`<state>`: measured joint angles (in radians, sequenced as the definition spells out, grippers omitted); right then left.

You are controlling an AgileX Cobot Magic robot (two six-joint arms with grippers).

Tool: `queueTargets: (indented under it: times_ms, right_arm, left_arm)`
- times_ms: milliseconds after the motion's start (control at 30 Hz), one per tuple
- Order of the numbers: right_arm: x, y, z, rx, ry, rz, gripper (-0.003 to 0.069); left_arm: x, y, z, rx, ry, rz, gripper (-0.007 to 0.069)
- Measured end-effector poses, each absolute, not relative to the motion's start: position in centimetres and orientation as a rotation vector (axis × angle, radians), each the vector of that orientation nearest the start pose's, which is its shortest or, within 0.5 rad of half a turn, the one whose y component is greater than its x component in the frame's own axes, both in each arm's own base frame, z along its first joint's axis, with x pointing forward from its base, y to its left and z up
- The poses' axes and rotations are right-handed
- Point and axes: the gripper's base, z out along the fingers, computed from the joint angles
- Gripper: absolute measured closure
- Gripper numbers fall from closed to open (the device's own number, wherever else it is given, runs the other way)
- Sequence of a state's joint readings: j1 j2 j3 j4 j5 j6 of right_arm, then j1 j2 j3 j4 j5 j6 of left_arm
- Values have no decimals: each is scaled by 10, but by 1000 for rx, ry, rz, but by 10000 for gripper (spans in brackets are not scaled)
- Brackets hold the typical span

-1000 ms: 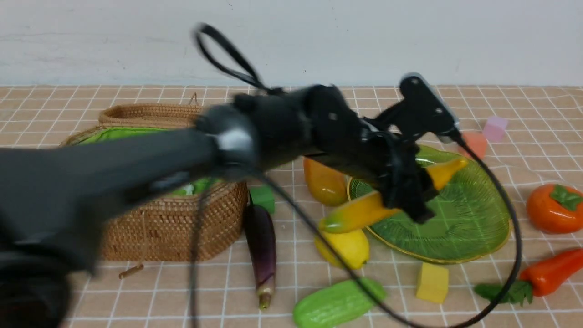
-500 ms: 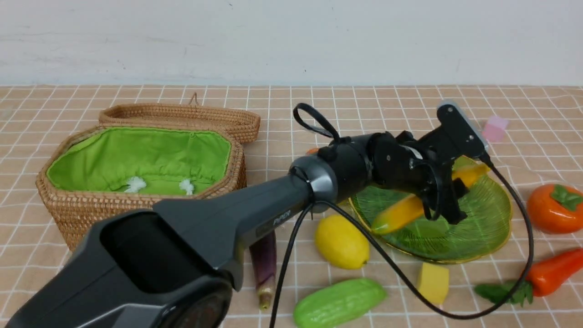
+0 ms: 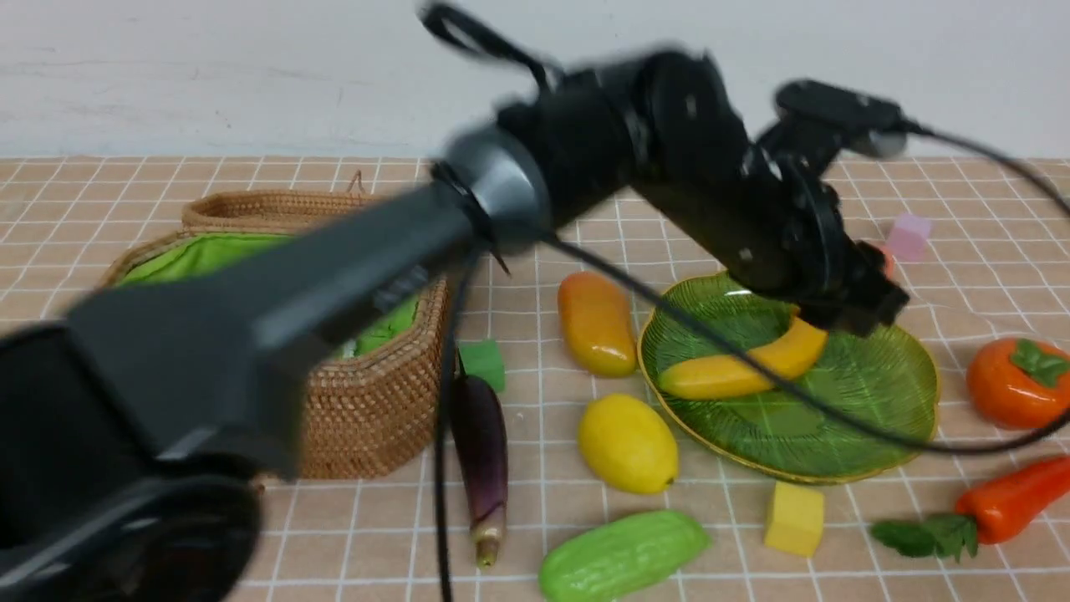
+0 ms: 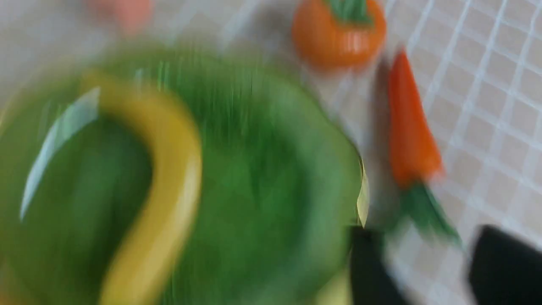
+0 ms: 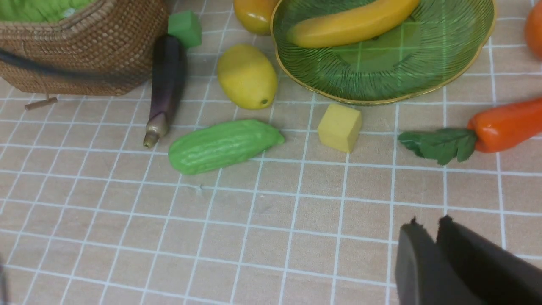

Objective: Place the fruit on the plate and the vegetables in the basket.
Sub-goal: Use the left arm to grab an eggplant and put it into the left basket

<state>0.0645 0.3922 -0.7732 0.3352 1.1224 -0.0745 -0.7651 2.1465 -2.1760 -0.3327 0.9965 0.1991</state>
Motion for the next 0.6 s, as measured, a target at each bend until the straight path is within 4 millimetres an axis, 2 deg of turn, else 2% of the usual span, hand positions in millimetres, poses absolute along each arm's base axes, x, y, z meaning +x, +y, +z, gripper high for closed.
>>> queueTargets:
  times_ms: [33, 67, 100, 133, 233, 367, 433, 500, 533, 600]
  right_arm:
    - [36, 29, 348, -158, 2193, 409, 571]
    - [36, 29, 348, -164, 2192, 406, 571]
    - [36, 29, 348, -164, 2192, 406, 571]
    - [36, 30, 348, -178, 2190, 402, 568]
    - [36, 30, 348, -203, 2187, 393, 566]
    - [35, 31, 348, -211, 2184, 403, 563]
    - [35, 31, 348, -214, 2186, 403, 561]
    - [35, 31, 348, -215, 2186, 407, 560]
    - [35, 31, 348, -215, 2186, 407, 560]
    - [35, 31, 348, -224, 2186, 408, 560]
  left_arm:
    - [326, -348, 335, 1061, 2332, -587, 519]
    - [319, -341, 340, 1045, 2390, -499, 585]
    - [318, -339, 342, 1031, 2399, -470, 595]
    - [312, -334, 347, 999, 2442, -380, 638]
    - [304, -326, 348, 896, 2493, -270, 638]
    - [288, -307, 333, 828, 2608, -200, 638]
    - [278, -292, 321, 788, 2681, -145, 638]
    - [268, -271, 290, 701, 2792, -20, 636]
    - [268, -270, 288, 692, 2793, -17, 636]
    - [270, -261, 264, 596, 2824, 25, 596]
